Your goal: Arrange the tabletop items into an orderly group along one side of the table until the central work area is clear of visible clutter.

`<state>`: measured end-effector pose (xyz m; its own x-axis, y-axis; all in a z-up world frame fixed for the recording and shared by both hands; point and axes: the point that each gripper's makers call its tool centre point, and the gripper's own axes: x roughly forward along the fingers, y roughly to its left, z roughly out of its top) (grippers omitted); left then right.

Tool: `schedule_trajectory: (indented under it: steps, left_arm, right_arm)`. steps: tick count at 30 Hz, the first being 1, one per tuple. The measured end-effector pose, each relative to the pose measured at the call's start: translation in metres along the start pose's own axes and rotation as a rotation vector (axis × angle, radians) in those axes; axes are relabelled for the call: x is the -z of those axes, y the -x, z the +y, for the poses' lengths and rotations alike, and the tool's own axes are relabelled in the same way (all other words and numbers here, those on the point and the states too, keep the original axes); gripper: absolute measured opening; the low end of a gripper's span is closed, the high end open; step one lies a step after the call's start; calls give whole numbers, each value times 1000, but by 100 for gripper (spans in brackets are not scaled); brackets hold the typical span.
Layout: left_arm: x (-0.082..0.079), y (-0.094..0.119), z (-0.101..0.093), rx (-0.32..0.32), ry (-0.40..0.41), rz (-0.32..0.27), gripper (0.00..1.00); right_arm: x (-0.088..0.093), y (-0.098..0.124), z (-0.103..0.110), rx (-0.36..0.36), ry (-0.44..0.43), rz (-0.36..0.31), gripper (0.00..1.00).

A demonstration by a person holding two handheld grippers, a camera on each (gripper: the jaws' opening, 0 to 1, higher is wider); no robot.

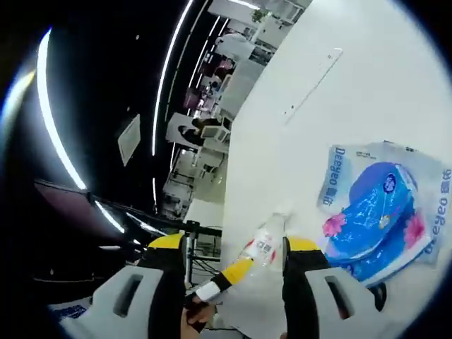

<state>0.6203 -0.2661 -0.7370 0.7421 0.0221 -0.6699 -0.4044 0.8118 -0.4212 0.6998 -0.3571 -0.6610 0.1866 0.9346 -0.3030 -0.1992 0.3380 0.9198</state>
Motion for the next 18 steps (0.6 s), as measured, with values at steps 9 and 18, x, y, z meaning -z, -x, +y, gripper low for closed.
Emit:
schedule_trajectory:
  steps: [9, 18]
  left_arm:
    - [-4, 3, -2, -11, 15, -14, 36]
    - [-6, -1, 2, -26, 17, -13, 36]
  right_arm:
    - [15, -42, -14, 42, -158, 133, 54]
    - [22, -84, -34, 150, -243, 251, 62]
